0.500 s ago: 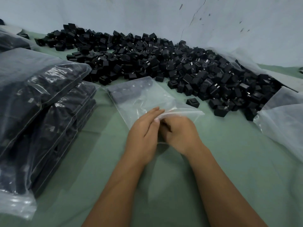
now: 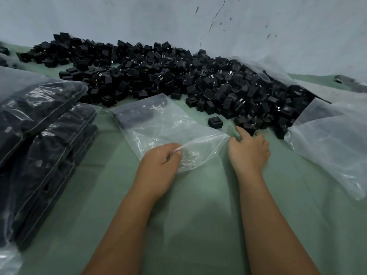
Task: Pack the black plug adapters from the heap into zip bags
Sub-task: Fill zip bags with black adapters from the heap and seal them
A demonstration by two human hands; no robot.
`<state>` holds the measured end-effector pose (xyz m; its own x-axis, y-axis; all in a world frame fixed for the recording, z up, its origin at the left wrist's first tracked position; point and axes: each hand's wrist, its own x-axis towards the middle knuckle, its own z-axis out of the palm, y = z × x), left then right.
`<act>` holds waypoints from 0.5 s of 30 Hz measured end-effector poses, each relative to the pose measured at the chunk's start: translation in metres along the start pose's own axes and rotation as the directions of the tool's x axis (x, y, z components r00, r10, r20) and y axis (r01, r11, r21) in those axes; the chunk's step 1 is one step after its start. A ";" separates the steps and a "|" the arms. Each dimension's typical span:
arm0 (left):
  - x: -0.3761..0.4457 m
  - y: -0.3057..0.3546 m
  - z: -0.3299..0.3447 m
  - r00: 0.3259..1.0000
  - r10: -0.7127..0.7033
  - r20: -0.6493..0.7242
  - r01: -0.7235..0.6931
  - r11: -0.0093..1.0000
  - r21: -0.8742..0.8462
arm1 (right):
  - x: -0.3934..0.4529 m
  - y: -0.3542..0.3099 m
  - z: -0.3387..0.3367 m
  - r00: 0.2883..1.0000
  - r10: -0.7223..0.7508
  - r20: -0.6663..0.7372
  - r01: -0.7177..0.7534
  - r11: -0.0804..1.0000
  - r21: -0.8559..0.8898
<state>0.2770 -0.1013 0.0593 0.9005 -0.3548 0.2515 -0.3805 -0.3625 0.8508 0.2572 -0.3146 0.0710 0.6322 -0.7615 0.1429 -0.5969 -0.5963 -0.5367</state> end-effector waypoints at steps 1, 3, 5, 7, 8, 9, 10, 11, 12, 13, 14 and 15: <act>0.000 0.001 0.000 1.000 -0.003 -0.005 0.003 1.000 -0.004 | 0.000 0.000 0.001 1.000 -0.013 0.017 0.014 0.999 -0.032; 0.000 0.002 0.000 1.000 -0.007 -0.001 0.007 1.000 -0.004 | 0.002 0.001 0.003 0.999 -0.044 -0.018 0.044 0.999 -0.010; 0.001 0.002 0.000 1.000 -0.007 0.005 0.008 1.000 -0.006 | 0.002 0.002 0.004 0.993 -0.061 -0.103 0.075 0.988 0.139; 0.001 0.002 0.000 1.000 -0.016 -0.004 0.016 1.000 -0.015 | -0.001 0.000 0.005 0.978 -0.091 -0.188 0.148 0.938 0.313; 0.001 0.001 0.000 1.000 -0.018 -0.007 0.018 1.000 -0.020 | -0.003 -0.001 0.005 0.967 -0.111 -0.229 0.190 0.912 0.362; 0.000 0.001 0.000 1.000 -0.019 -0.008 0.019 1.000 -0.024 | -0.006 -0.003 0.005 0.955 -0.131 -0.265 0.231 0.892 0.388; 0.000 0.000 0.000 1.000 -0.024 -0.009 0.024 0.999 -0.027 | -0.009 -0.004 0.005 0.947 -0.145 -0.287 0.257 0.877 0.406; 0.000 0.000 0.001 0.999 -0.037 -0.012 0.037 0.999 -0.033 | -0.012 -0.006 0.006 0.944 -0.149 -0.293 0.270 0.860 0.433; 0.000 0.000 0.001 0.998 -0.056 -0.017 0.055 0.998 -0.041 | -0.016 -0.008 0.005 0.946 -0.140 -0.294 0.272 0.836 0.477; 0.000 0.001 0.001 0.997 -0.076 -0.020 0.075 0.996 -0.044 | -0.021 -0.010 0.005 0.944 -0.129 -0.303 0.278 0.806 0.522; 0.000 0.002 0.002 0.996 -0.091 -0.025 0.090 0.995 -0.046 | -0.026 -0.012 0.004 0.933 -0.129 -0.337 0.306 0.777 0.550; 0.000 0.002 0.002 0.994 -0.106 -0.031 0.104 0.993 -0.053 | -0.031 -0.013 0.003 0.907 -0.147 -0.394 0.360 0.755 0.548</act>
<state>0.2759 -0.1036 0.0601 0.9418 -0.2872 0.1746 -0.2732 -0.3511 0.8956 0.2469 -0.2824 0.0716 0.4671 -0.7031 0.5361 0.0484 -0.5851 -0.8095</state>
